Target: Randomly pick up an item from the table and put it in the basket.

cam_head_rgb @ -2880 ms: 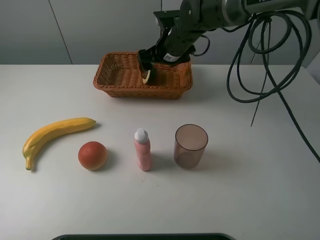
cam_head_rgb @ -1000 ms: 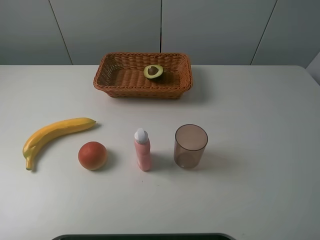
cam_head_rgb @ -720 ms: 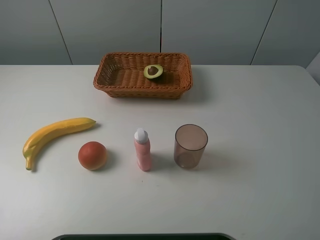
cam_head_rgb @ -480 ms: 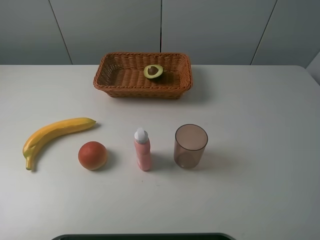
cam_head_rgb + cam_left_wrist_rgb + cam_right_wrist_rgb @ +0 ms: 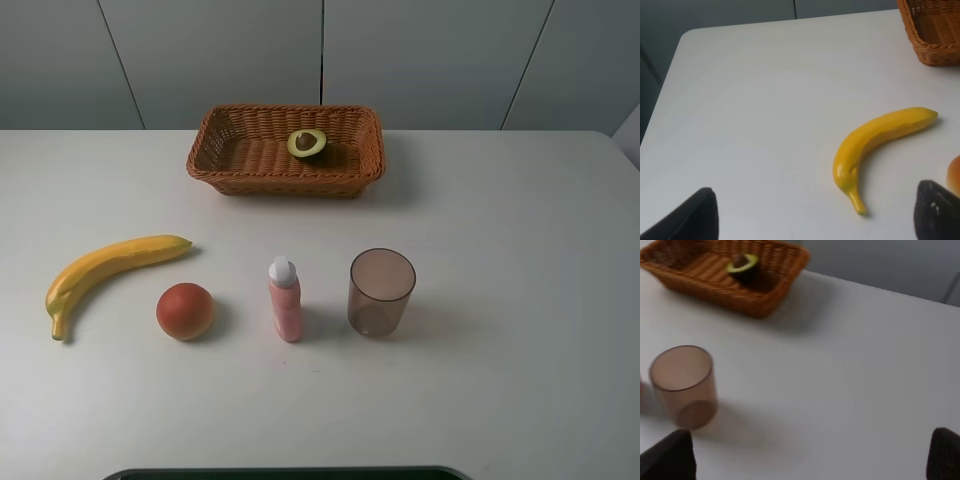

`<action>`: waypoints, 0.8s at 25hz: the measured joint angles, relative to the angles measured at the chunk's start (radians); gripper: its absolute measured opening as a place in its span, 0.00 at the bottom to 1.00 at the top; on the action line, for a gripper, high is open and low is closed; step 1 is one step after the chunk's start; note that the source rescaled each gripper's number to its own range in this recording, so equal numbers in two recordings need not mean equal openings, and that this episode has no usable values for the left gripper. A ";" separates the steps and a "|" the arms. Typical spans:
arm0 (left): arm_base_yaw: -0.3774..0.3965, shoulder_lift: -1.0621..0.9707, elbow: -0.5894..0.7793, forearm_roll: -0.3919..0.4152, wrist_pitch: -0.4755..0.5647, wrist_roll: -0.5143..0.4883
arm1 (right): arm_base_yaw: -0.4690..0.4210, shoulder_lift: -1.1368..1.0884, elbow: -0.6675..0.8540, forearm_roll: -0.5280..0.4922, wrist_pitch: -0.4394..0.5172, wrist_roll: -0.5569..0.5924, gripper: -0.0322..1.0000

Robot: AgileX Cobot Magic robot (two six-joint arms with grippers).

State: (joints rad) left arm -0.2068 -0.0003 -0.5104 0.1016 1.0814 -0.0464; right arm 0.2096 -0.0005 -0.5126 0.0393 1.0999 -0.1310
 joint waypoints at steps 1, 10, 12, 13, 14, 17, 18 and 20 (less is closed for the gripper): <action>0.000 0.000 0.000 0.000 0.000 0.000 | -0.054 0.000 0.000 0.000 0.000 0.000 1.00; 0.000 0.000 0.000 0.000 0.000 0.000 | -0.212 0.000 0.000 0.002 0.000 -0.007 1.00; 0.000 0.000 0.000 0.000 0.000 0.000 | -0.212 0.000 0.000 0.002 0.000 -0.007 1.00; 0.000 0.000 0.000 0.000 0.000 0.000 | -0.212 0.000 0.000 0.002 0.000 -0.007 1.00; 0.000 0.000 0.000 0.000 0.000 0.000 | -0.212 0.000 0.000 0.002 0.000 -0.007 1.00; 0.000 0.000 0.000 0.000 0.000 0.000 | -0.212 0.000 0.000 0.002 0.000 -0.007 1.00; 0.000 0.000 0.000 0.000 0.000 0.000 | -0.212 0.000 0.000 0.002 0.000 -0.007 1.00; 0.000 0.000 0.000 0.000 0.000 0.000 | -0.212 0.000 0.000 0.002 0.000 -0.007 1.00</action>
State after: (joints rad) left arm -0.2068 -0.0003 -0.5104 0.1016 1.0814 -0.0464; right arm -0.0021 -0.0005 -0.5126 0.0414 1.0999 -0.1375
